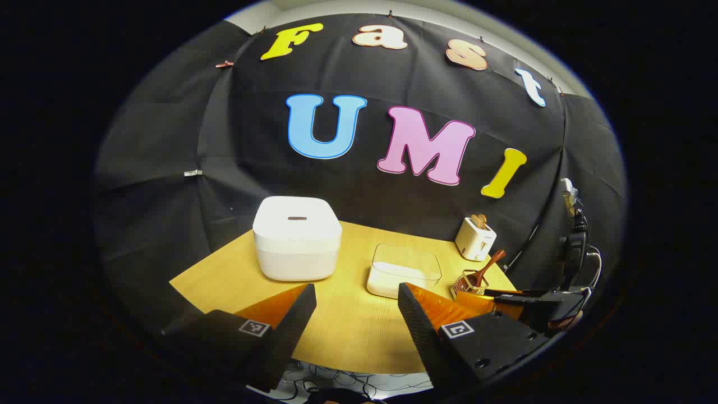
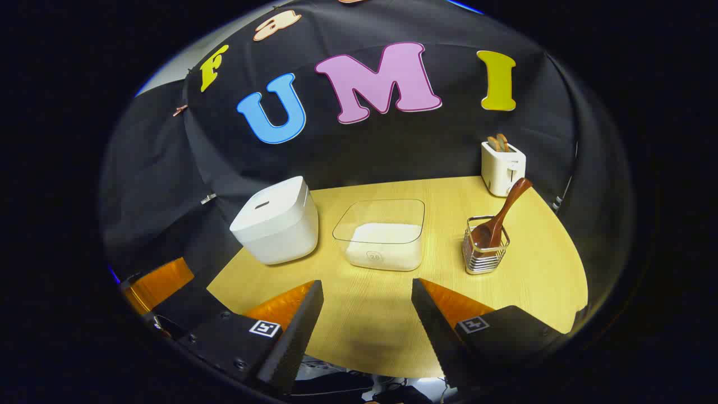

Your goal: Close the left gripper, press the button to open the rice cooker; take a wooden spoon from the chopstick holder with the right hand, scoop a spoonful of rice and pour it into the rice cooker, then put the wooden spoon back into the chopstick holder.

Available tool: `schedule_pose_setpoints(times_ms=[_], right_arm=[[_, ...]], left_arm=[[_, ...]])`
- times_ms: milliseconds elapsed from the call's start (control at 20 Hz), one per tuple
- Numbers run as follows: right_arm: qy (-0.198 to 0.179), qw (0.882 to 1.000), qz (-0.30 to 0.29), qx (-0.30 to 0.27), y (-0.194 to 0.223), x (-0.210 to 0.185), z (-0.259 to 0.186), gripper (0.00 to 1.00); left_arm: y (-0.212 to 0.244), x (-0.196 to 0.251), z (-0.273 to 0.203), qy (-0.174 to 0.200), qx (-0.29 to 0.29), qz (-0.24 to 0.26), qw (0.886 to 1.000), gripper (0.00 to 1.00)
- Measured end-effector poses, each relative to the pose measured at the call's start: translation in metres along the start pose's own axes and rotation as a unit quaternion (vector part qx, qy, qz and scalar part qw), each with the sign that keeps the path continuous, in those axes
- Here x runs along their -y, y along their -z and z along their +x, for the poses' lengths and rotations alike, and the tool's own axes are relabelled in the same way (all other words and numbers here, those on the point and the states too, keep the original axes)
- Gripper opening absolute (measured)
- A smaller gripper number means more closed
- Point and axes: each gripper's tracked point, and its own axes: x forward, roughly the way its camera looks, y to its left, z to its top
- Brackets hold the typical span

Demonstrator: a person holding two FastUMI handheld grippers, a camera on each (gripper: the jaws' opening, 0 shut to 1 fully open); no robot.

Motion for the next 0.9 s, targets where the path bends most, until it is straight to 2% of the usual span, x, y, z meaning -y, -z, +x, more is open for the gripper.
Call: schedule_pose_setpoints(times_ms=[300,550,700,900], right_arm=[[0.053,0.998,0.008,0.044,-0.048,0.007,0.007,0.98],[0.094,0.991,0.006,0.099,-0.102,-0.005,0.014,0.99],[0.132,0.983,0.007,0.128,-0.124,0.003,0.009,0.98],[0.168,0.973,0.003,0.161,-0.142,0.028,0.002,0.98]], left_arm=[[-0.045,-0.012,0.039,0.031,0.005,0.007,0.999,0.95],[-0.099,-0.026,0.069,0.058,0.047,0.035,0.997,0.95],[-0.111,-0.030,0.080,0.076,0.059,0.052,0.994,0.95],[-0.107,-0.020,0.100,0.099,0.044,0.039,0.993,0.95]])
